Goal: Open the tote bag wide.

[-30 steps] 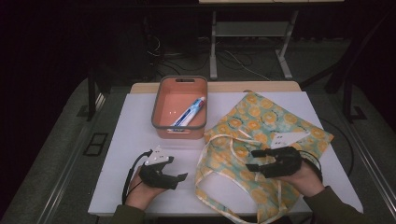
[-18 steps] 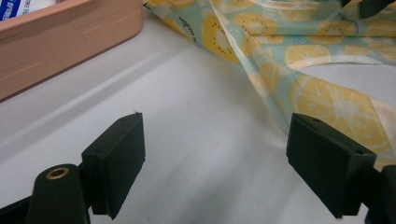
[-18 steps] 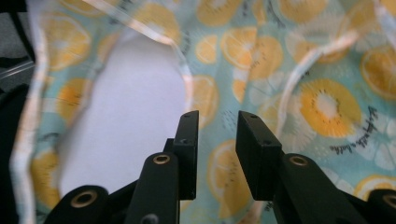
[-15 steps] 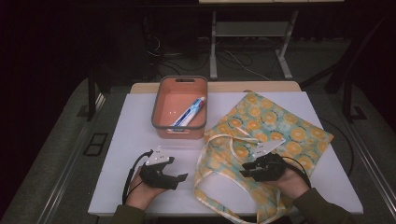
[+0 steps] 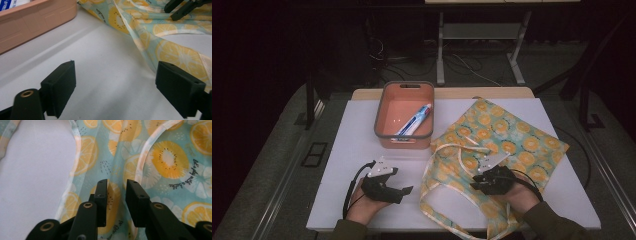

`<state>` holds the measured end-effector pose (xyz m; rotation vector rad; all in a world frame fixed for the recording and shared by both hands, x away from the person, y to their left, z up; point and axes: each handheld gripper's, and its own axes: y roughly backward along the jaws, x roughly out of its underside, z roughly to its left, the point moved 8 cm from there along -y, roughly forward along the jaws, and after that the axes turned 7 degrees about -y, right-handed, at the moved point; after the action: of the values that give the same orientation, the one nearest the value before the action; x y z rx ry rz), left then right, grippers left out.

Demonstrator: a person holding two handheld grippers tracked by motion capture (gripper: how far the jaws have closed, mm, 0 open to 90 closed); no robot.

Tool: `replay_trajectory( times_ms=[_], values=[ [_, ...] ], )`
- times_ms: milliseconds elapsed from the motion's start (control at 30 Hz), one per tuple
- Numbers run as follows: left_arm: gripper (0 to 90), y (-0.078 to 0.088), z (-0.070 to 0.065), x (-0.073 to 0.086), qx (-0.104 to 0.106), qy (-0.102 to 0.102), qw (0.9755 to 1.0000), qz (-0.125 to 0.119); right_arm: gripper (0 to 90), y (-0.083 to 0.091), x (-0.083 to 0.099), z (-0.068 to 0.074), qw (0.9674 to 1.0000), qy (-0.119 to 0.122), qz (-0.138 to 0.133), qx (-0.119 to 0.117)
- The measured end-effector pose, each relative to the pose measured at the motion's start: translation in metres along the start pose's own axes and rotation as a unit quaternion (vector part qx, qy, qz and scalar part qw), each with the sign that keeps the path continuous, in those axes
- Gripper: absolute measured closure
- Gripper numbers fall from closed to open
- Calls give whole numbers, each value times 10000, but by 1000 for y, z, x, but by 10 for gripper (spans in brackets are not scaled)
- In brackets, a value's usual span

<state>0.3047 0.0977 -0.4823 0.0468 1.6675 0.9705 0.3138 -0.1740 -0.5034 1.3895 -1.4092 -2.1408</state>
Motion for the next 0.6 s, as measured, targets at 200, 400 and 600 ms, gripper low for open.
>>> replay_trajectory(
  times_ms=[200,400,600],
  values=[
    [33,1,3,1,32,-71,9999,-65,812,0,0,-1,10000,27,-24,88],
    [0,-3,10,1,-17,-181,9998,-59,884,0,0,-3,9999,28,-64,106],
    [0,-4,13,1,-48,-203,9998,-32,892,3,-3,-4,9999,24,-160,51]
  ],
)
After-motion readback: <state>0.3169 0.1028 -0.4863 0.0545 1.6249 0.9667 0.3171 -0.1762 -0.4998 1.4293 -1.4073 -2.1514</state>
